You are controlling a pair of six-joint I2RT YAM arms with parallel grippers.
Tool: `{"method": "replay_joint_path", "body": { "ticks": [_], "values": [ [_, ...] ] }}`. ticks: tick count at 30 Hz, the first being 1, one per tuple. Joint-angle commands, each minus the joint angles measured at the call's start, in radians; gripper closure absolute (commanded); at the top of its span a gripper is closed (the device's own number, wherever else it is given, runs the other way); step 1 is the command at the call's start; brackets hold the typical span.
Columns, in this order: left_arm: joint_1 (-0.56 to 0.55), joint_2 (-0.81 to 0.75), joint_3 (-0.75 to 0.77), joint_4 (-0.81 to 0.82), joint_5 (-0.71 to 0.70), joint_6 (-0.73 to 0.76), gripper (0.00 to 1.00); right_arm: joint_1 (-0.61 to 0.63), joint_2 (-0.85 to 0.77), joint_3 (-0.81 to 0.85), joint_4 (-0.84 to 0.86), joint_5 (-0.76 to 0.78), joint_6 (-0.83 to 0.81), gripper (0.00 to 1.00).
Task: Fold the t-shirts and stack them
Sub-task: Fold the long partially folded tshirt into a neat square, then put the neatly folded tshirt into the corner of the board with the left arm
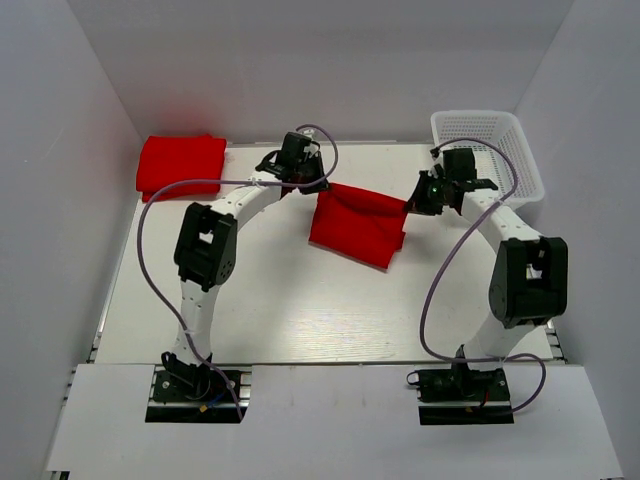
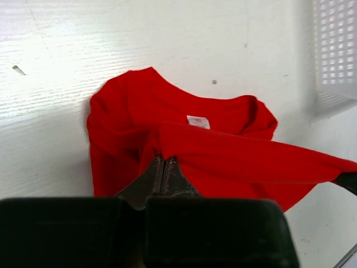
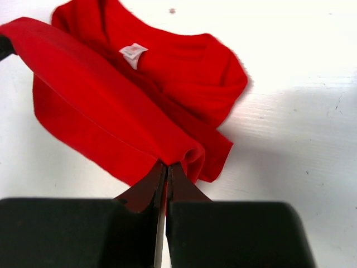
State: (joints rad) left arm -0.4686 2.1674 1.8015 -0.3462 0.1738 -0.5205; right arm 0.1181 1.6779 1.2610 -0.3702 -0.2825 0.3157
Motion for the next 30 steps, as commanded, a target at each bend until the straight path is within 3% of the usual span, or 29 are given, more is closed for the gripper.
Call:
{"method": "replay_joint_path", "body": {
  "ticks": [1,3,4,5,6,7,8,12,16,22,30],
  "values": [
    [0.022,0.017,0.058,0.052,0.010,0.010,1.00,-0.026,0.045,0.049,0.016,0.040,0.026,1.00],
    [0.022,0.040,0.074,0.062,0.010,0.001,1.00,-0.029,0.089,0.061,0.030,0.042,0.033,1.00],
    [0.022,0.054,0.106,0.062,0.000,0.001,0.97,-0.028,0.106,0.069,0.034,0.060,0.052,0.95],
    [0.031,0.081,0.128,0.062,0.000,0.011,0.64,-0.031,0.135,0.087,0.045,0.080,0.060,0.85],
    [0.031,0.092,0.145,0.062,0.010,0.023,0.04,-0.032,0.150,0.115,0.051,0.098,0.069,0.74],
    [0.031,0.101,0.180,0.062,0.010,0.034,0.00,-0.032,0.182,0.132,0.054,0.103,0.074,0.60],
    [0.031,0.111,0.200,0.062,0.010,0.034,0.00,-0.034,0.209,0.177,0.053,0.095,0.074,0.10],
    [0.041,0.120,0.257,0.027,0.050,0.108,0.00,-0.023,0.207,0.264,0.031,-0.073,-0.012,0.10],
    [0.041,0.095,0.199,0.004,0.171,0.194,0.00,-0.028,0.122,0.197,0.040,-0.177,-0.044,0.10],
    [0.041,0.140,0.223,-0.143,0.294,0.355,0.00,-0.024,-0.050,0.057,0.056,-0.205,-0.066,0.10],
    [0.031,0.209,0.263,-0.252,0.236,0.435,0.00,-0.025,-0.142,0.031,0.053,-0.182,-0.073,0.10]
  ]
}}
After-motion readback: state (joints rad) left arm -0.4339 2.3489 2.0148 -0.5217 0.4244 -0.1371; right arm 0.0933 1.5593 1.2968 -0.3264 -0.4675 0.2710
